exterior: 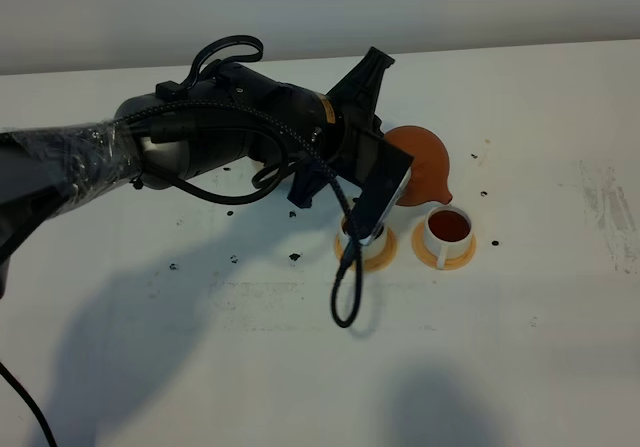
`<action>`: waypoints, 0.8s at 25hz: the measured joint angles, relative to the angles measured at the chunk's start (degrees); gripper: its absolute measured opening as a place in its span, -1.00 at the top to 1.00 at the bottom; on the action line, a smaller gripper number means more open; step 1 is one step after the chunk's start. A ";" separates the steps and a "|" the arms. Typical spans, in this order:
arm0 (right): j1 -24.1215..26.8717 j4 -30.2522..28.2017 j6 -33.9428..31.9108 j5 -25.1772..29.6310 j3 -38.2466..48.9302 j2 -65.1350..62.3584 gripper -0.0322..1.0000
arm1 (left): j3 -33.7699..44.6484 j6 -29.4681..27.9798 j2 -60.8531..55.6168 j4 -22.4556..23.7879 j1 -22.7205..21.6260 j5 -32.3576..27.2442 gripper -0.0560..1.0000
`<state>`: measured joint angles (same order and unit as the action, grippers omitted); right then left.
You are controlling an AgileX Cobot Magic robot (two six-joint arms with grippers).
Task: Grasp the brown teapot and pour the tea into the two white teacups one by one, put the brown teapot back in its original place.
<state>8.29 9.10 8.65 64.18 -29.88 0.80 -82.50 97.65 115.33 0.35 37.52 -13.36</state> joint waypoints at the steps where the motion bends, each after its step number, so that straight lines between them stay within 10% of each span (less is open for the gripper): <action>1: 0.00 0.00 0.00 0.00 0.00 0.00 0.12 | 0.00 -1.87 0.00 0.00 0.00 -0.31 0.73; 20: 0.00 0.00 0.00 0.00 0.00 0.00 0.12 | -0.54 -28.48 0.00 -9.31 -3.47 -4.33 0.73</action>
<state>8.29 9.10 8.65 64.18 -29.88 0.80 -83.05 69.17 115.33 -8.96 34.05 -17.69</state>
